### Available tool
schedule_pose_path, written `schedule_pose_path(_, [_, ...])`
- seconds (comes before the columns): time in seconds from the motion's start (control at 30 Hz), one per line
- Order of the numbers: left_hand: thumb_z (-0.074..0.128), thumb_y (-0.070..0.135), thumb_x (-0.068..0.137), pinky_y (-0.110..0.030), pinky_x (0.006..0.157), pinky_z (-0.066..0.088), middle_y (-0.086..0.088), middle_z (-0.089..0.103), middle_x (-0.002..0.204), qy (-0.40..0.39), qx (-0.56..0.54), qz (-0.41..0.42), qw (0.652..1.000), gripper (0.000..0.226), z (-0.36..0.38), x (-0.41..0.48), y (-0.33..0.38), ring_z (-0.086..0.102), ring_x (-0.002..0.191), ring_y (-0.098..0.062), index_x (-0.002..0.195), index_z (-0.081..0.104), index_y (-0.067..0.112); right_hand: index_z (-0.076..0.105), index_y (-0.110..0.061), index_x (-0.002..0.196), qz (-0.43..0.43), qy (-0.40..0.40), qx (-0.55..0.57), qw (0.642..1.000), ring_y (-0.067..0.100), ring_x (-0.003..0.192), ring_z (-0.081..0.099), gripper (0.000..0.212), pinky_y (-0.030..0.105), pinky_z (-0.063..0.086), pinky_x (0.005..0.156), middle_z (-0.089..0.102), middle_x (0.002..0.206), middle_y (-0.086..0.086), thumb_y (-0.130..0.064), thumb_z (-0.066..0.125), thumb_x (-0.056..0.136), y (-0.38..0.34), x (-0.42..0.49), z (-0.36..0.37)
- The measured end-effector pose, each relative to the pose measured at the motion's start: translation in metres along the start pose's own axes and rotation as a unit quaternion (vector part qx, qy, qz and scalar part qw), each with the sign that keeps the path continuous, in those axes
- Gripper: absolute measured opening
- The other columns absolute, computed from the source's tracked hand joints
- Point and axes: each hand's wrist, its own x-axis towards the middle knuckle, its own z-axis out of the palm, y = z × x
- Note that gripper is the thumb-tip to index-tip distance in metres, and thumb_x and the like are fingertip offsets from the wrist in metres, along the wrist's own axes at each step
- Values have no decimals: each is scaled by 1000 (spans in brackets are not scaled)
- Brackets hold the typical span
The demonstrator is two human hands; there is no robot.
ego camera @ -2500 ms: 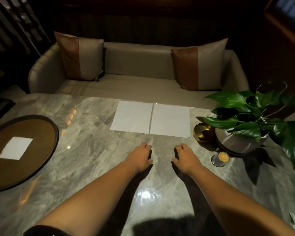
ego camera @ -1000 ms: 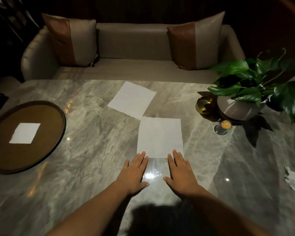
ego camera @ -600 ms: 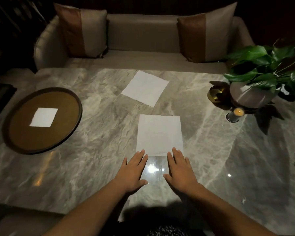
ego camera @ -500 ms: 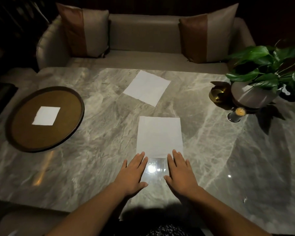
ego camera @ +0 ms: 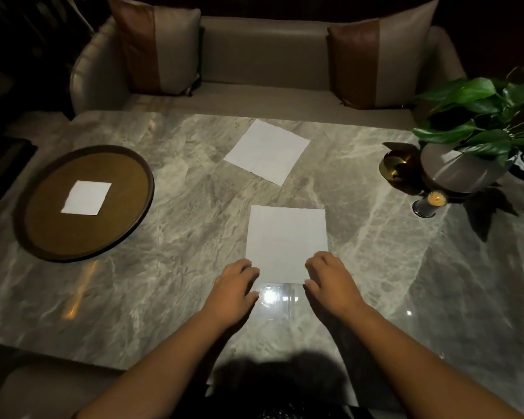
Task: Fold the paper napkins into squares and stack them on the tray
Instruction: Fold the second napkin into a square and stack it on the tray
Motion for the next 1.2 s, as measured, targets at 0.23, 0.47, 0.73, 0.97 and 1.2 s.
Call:
schedule_pose_path(0.23, [74,30,85,-41,114,22,-4,30,155,32,11,-62,998,42,4,22,-17,23,145,-22,123,57,26,55,-20,107,51,12,42,998,27,153,14,31,43,27,120,25,163,8,-25,76,85,26,13,17])
schedule_pose_path(0.47, [72,23,84,-43,111,22,-5,39,148,120,-22,-88,989,17,20,25,-5,29,142,-23,92,58,25,52,-23,85,76,44,93,992,26,154,11,19,45,24,120,25,164,6,-20,71,88,22,13,21])
schedule_pose_path(0.73, [65,32,90,-43,105,28,-1,43,141,64,-46,-113,990,12,3,35,-6,30,138,-20,81,69,25,61,-16,83,89,47,119,988,27,150,21,6,46,29,116,37,157,8,-16,64,88,21,19,13])
schedule_pose_path(0.97, [65,19,93,-42,80,50,-5,64,80,-20,-106,-97,989,27,-44,59,-3,58,82,-22,67,67,13,43,-22,144,-36,-11,29,999,28,154,3,83,50,9,124,19,163,4,-65,68,77,13,27,4])
schedule_pose_path(1.2, [62,16,94,-35,64,42,-7,54,64,-23,-120,-54,991,35,-59,69,-5,50,62,-20,62,55,2,69,-18,92,-35,79,78,993,20,106,59,17,28,45,95,67,107,-3,-6,64,82,6,45,-12])
